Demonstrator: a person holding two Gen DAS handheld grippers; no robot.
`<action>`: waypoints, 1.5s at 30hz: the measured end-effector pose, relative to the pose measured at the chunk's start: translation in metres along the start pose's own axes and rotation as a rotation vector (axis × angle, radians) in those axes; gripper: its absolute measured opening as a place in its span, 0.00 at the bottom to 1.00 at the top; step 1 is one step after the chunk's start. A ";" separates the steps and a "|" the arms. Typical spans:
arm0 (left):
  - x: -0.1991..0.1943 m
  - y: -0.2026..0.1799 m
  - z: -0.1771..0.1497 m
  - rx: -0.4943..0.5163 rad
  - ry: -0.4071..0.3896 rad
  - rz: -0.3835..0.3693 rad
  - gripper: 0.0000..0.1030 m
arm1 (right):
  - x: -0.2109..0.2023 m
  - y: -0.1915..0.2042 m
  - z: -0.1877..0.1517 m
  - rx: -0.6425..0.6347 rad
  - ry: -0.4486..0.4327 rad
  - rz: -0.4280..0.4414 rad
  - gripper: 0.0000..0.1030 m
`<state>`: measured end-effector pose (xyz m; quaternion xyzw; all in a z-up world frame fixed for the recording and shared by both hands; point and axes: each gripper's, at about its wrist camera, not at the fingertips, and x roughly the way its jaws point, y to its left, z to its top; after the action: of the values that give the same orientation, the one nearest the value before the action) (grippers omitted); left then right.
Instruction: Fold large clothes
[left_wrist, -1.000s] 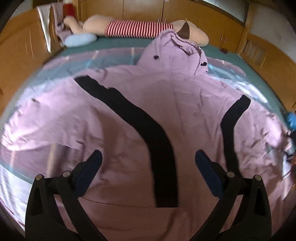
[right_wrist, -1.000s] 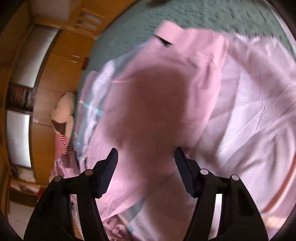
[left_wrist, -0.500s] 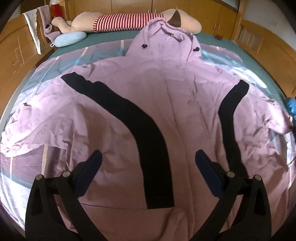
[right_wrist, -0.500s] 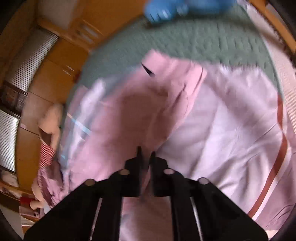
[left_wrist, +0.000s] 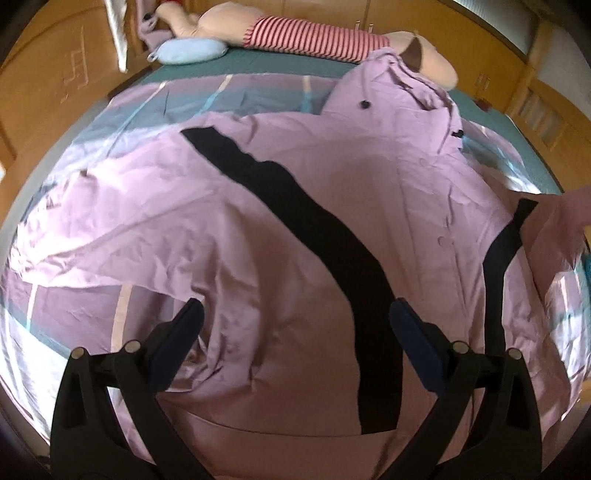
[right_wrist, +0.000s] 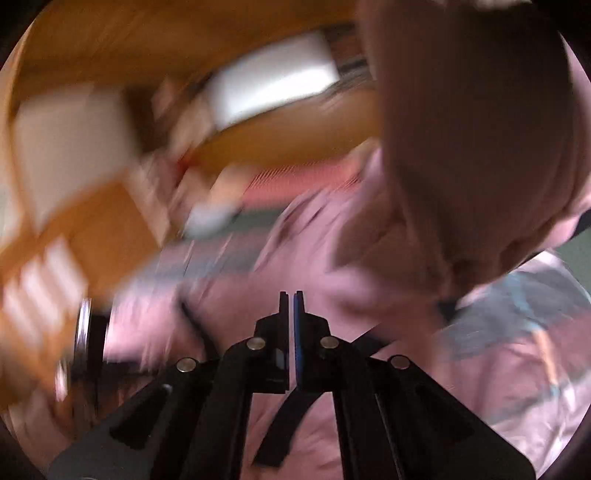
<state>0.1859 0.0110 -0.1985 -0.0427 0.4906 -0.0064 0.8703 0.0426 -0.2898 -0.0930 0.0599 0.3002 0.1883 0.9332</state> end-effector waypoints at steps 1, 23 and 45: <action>0.001 0.002 -0.001 -0.006 0.006 -0.002 0.98 | 0.010 0.012 -0.004 -0.037 0.057 0.027 0.02; 0.041 0.010 0.030 -0.019 0.107 -0.134 0.98 | 0.044 -0.051 -0.028 0.406 0.142 -0.061 0.96; 0.099 0.011 0.043 -0.172 0.242 -0.437 0.98 | 0.096 -0.064 -0.067 0.601 0.377 -0.096 0.96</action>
<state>0.2732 0.0200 -0.2620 -0.2206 0.5689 -0.1575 0.7765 0.0955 -0.3117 -0.2129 0.2819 0.5114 0.0552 0.8099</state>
